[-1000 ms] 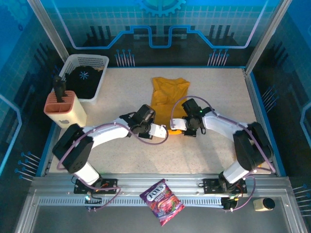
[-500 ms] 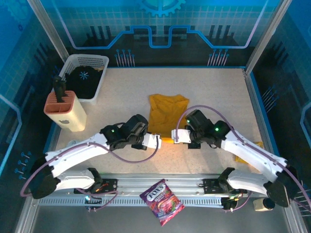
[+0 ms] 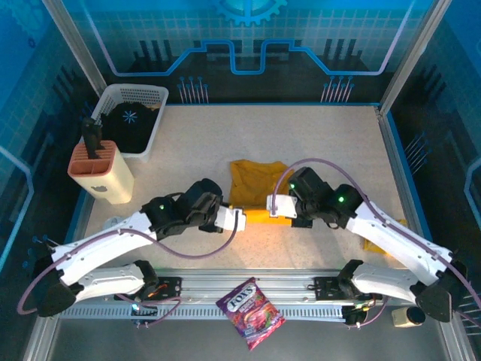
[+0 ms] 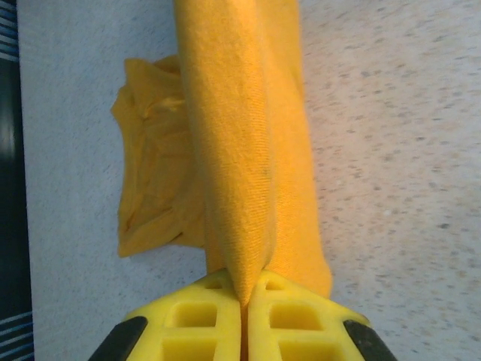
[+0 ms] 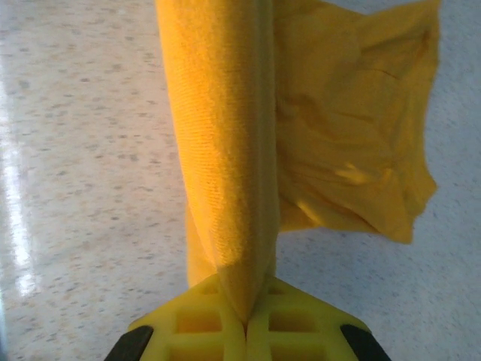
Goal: Fold and stack the t-shirts
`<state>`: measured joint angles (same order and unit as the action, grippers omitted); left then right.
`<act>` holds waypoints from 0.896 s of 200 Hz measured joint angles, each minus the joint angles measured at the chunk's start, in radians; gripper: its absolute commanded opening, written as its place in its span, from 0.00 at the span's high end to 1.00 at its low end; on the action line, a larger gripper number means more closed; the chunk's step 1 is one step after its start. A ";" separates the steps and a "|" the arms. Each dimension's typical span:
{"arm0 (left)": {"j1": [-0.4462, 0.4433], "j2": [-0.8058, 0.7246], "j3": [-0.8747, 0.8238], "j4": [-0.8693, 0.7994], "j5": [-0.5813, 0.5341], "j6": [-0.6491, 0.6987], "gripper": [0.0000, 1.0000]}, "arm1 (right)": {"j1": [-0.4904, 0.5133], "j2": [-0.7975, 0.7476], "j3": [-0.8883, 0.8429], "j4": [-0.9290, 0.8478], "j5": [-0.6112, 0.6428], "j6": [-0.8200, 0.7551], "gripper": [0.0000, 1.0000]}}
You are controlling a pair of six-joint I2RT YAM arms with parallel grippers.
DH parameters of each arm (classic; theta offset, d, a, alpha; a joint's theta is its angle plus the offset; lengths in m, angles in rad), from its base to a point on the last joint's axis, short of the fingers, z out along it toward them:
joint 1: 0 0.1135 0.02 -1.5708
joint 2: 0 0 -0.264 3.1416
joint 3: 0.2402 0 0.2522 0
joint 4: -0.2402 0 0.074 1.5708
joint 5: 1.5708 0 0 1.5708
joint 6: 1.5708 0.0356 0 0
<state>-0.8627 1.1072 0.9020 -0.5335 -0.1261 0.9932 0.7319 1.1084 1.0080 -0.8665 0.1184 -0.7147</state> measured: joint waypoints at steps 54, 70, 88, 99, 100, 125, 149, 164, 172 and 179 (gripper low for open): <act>0.209 0.250 0.124 0.161 0.047 0.042 0.98 | -0.183 0.242 0.159 0.068 -0.043 -0.093 1.00; 0.257 0.344 0.179 0.199 0.063 0.052 0.99 | -0.222 0.332 0.206 0.087 -0.049 -0.117 1.00; 0.295 0.440 0.241 0.241 0.078 0.053 1.00 | -0.258 0.420 0.254 0.105 -0.051 -0.135 1.00; 0.317 0.496 0.276 0.266 0.084 0.052 1.00 | -0.277 0.467 0.283 0.118 -0.051 -0.144 1.00; 0.318 0.499 0.278 0.268 0.085 0.052 1.00 | -0.278 0.470 0.285 0.120 -0.051 -0.144 1.00; 0.357 0.609 0.347 0.319 0.097 0.047 1.00 | -0.308 0.565 0.348 0.151 -0.051 -0.159 1.00; 0.381 0.702 0.391 0.367 0.097 0.033 1.00 | -0.328 0.648 0.397 0.188 -0.049 -0.169 1.00; 0.388 0.749 0.406 0.390 0.098 0.029 1.00 | -0.341 0.694 0.410 0.212 -0.047 -0.169 1.00; 0.389 0.772 0.412 0.397 0.097 0.028 1.00 | -0.348 0.715 0.414 0.224 -0.047 -0.169 1.00; 0.390 0.792 0.419 0.405 0.098 0.027 1.00 | -0.354 0.734 0.416 0.237 -0.047 -0.169 1.00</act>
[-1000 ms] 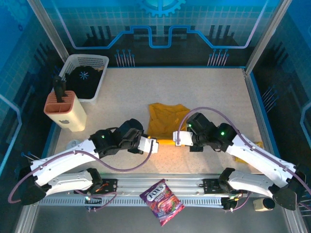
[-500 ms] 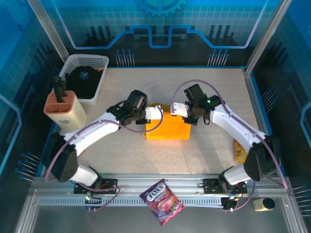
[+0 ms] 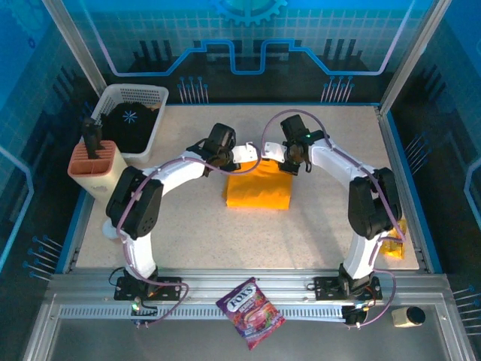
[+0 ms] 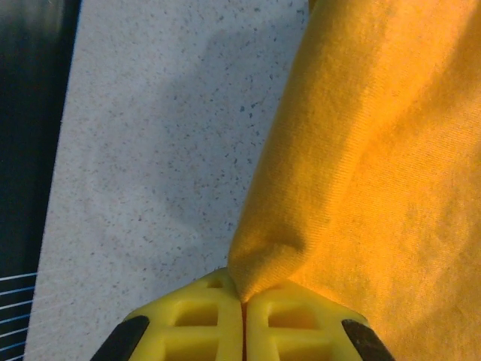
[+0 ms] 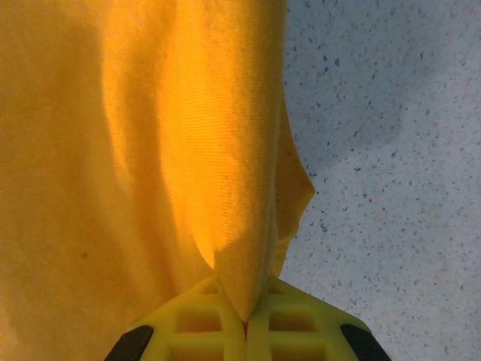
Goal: Fold and stack the t-shirts
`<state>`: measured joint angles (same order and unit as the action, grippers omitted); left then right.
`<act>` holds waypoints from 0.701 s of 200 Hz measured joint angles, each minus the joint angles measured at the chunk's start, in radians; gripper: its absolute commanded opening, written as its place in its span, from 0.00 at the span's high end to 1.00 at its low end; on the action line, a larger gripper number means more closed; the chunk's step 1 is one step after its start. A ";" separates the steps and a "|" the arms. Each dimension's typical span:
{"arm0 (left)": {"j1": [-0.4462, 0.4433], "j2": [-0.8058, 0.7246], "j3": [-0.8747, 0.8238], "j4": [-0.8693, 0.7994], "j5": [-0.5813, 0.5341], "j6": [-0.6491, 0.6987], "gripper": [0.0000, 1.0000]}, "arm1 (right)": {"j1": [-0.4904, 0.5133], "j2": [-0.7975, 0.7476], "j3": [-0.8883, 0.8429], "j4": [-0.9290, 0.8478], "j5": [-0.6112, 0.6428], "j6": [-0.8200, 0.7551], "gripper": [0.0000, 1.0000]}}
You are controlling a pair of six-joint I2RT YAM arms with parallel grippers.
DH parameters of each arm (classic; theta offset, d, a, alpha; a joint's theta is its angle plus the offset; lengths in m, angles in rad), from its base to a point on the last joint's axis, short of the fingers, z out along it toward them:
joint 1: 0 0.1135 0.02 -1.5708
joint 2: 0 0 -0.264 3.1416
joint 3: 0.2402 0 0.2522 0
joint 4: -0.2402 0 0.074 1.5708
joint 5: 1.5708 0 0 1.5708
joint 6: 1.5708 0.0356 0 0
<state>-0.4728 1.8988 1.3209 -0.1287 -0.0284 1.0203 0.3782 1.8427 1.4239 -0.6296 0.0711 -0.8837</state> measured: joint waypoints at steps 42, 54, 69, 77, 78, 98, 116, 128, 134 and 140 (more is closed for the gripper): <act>0.001 0.089 0.041 0.026 -0.002 -0.001 0.97 | -0.026 0.097 0.011 0.069 0.009 0.018 1.00; 0.002 0.108 0.046 0.039 -0.006 -0.002 0.96 | -0.028 0.117 0.011 0.097 0.019 0.031 0.97; 0.003 0.124 0.047 0.063 -0.020 -0.010 0.94 | -0.029 0.140 0.011 0.141 0.034 0.058 0.89; 0.004 0.132 0.048 0.072 -0.026 -0.019 0.88 | -0.029 0.149 0.011 0.164 0.042 0.077 0.83; 0.004 0.133 0.048 0.073 -0.027 -0.019 0.88 | -0.030 0.150 0.011 0.166 0.043 0.082 0.83; 0.006 0.146 0.048 0.100 -0.047 -0.039 0.68 | -0.034 0.160 0.011 0.213 0.055 0.143 0.70; 0.007 0.147 0.047 0.126 -0.071 -0.071 0.54 | -0.040 0.160 0.011 0.251 0.061 0.195 0.57; 0.009 0.147 0.047 0.161 -0.084 -0.090 0.45 | -0.047 0.159 0.008 0.286 0.064 0.237 0.49; 0.010 0.146 0.043 0.183 -0.090 -0.101 0.41 | -0.051 0.155 0.002 0.307 0.068 0.259 0.44; 0.013 0.142 0.037 0.205 -0.098 -0.112 0.37 | -0.055 0.147 -0.009 0.325 0.071 0.285 0.42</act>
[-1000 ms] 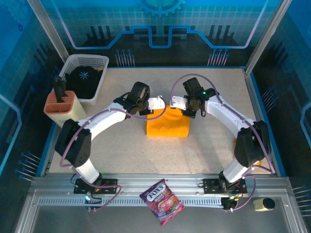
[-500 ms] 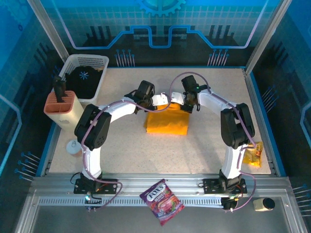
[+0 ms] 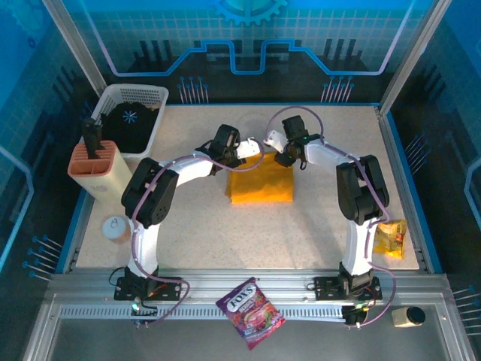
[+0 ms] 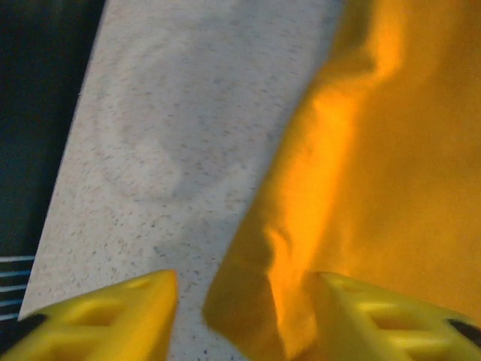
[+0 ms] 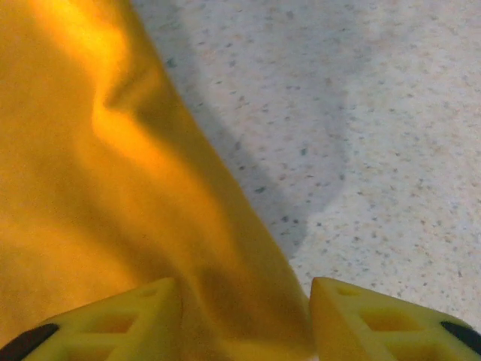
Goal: Fold and stack the t-shirts
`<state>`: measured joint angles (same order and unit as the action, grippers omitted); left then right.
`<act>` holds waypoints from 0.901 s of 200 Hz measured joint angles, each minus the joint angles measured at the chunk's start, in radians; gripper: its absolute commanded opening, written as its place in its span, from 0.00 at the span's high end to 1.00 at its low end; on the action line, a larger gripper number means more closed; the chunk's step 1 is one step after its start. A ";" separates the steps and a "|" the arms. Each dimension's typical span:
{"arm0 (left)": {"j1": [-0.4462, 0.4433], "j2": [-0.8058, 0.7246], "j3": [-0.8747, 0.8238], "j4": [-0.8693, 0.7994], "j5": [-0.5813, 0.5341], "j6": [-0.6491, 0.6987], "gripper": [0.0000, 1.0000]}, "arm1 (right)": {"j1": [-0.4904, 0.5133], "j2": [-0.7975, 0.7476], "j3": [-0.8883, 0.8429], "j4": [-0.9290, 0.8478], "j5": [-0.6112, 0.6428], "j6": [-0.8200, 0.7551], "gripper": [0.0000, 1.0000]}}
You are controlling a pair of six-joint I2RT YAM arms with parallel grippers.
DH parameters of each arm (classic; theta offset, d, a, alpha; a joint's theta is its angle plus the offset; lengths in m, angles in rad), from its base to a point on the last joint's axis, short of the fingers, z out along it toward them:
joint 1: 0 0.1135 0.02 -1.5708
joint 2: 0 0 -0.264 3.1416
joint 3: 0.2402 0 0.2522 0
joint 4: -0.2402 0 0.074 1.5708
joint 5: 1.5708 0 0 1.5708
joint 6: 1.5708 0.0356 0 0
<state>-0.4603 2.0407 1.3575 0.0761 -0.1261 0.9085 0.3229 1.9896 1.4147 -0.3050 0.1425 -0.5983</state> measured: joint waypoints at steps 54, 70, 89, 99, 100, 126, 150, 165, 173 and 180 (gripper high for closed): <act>0.034 -0.175 -0.124 0.135 -0.085 -0.127 0.16 | -0.047 -0.245 -0.096 0.046 0.009 0.180 0.35; 0.044 -0.279 -0.163 0.160 -0.123 -0.192 0.09 | -0.058 -0.350 -0.098 0.034 0.021 0.259 0.35; 0.051 -0.399 -0.175 0.160 -0.187 -0.290 0.05 | -0.081 -0.473 -0.085 -0.037 0.039 0.402 0.38; 0.052 -0.462 -0.175 0.141 -0.220 -0.351 0.05 | -0.099 -0.523 -0.072 -0.087 0.039 0.475 0.40; 0.052 -0.470 -0.175 0.138 -0.223 -0.360 0.05 | -0.102 -0.529 -0.071 -0.093 0.038 0.488 0.40; 0.053 -0.603 -0.153 -0.018 -0.277 -0.547 0.06 | -0.145 -0.626 -0.064 -0.241 0.022 0.650 0.43; 0.053 -0.651 -0.086 -0.253 -0.280 -0.738 0.14 | -0.147 -0.671 -0.084 -0.354 -0.032 0.758 0.46; 0.053 -0.655 -0.048 -0.404 -0.254 -0.864 0.24 | -0.146 -0.689 -0.124 -0.400 -0.066 0.809 0.49; 0.053 -0.655 -0.042 -0.472 -0.229 -0.929 0.26 | -0.143 -0.694 -0.150 -0.416 -0.080 0.831 0.50; 0.053 -0.654 -0.042 -0.526 -0.206 -0.978 0.27 | -0.138 -0.695 -0.176 -0.429 -0.092 0.852 0.51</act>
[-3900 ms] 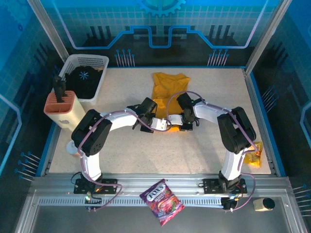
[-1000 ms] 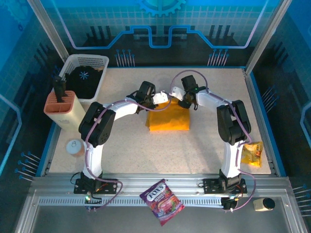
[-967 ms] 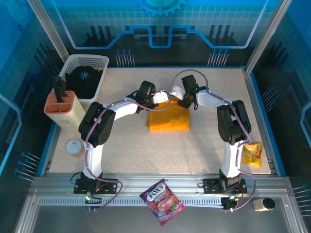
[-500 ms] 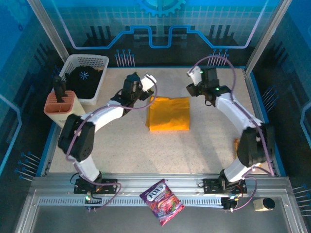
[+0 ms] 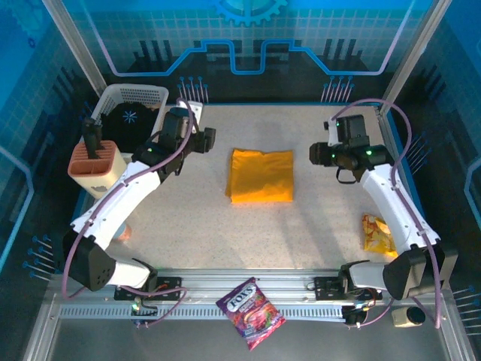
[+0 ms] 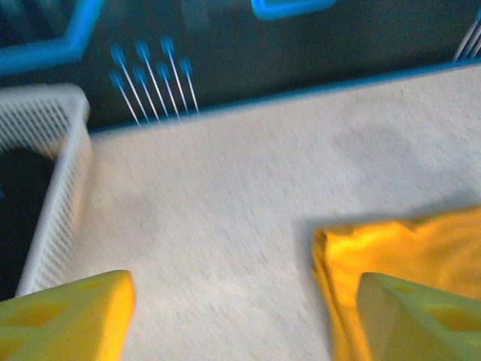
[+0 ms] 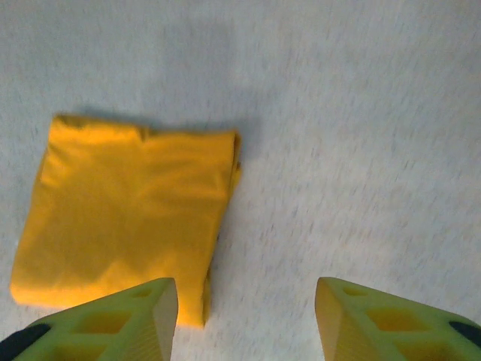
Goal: Fold and stack the t-shirts
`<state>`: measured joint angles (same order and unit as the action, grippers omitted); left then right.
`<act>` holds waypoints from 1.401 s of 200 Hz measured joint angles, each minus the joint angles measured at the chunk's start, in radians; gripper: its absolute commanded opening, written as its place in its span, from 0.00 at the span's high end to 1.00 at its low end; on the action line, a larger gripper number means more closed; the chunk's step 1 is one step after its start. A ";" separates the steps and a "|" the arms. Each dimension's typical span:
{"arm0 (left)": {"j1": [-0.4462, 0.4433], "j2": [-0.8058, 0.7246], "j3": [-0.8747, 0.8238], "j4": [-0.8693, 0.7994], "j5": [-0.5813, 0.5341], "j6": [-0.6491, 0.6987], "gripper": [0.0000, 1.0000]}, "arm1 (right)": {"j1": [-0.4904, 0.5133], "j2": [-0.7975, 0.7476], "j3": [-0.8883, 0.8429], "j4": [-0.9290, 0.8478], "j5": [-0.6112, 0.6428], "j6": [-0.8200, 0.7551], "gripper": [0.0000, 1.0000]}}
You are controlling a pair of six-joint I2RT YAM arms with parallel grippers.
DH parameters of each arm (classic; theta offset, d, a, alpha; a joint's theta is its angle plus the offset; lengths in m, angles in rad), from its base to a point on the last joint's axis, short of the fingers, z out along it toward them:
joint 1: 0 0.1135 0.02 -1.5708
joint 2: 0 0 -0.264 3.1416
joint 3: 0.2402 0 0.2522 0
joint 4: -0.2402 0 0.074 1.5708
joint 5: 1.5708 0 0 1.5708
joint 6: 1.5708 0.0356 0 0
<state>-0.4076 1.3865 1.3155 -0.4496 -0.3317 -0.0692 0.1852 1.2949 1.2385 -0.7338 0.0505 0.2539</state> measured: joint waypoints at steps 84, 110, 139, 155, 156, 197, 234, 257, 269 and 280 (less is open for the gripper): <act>-0.140 0.185 -0.174 -0.129 0.154 -0.362 0.37 | 0.093 0.176 -0.185 0.100 -0.082 0.162 0.51; -0.173 0.307 -0.126 -0.127 0.153 -0.403 0.42 | 0.108 0.270 -0.192 0.169 -0.099 0.196 0.51; -0.181 0.410 -0.089 -0.114 0.149 -0.431 0.48 | 0.109 0.362 -0.192 0.229 -0.112 0.217 0.54; -0.181 0.454 -0.074 -0.112 0.145 -0.435 0.49 | 0.109 0.409 -0.190 0.250 -0.113 0.225 0.60; -0.181 0.455 -0.072 -0.112 0.145 -0.435 0.49 | 0.109 0.413 -0.190 0.252 -0.113 0.228 0.60; -0.181 0.563 -0.010 -0.101 0.142 -0.444 0.54 | 0.109 0.515 -0.154 0.280 -0.135 0.236 0.78; -0.170 0.637 0.069 -0.099 0.142 -0.451 0.65 | 0.108 0.566 -0.099 0.298 -0.145 0.230 0.97; -0.144 0.666 0.108 -0.097 0.145 -0.448 0.69 | 0.106 0.612 -0.042 0.301 -0.150 0.228 1.00; -0.121 0.684 0.135 -0.097 0.147 -0.444 0.70 | 0.101 0.641 -0.005 0.301 -0.157 0.224 1.00; -0.095 0.710 0.173 -0.103 0.154 -0.433 0.70 | 0.095 0.671 0.035 0.300 -0.165 0.220 1.00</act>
<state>-0.5030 2.0964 1.4887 -0.5522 -0.1776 -0.5026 0.2806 1.9656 1.2732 -0.4339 -0.1143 0.4736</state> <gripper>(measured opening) 0.301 0.065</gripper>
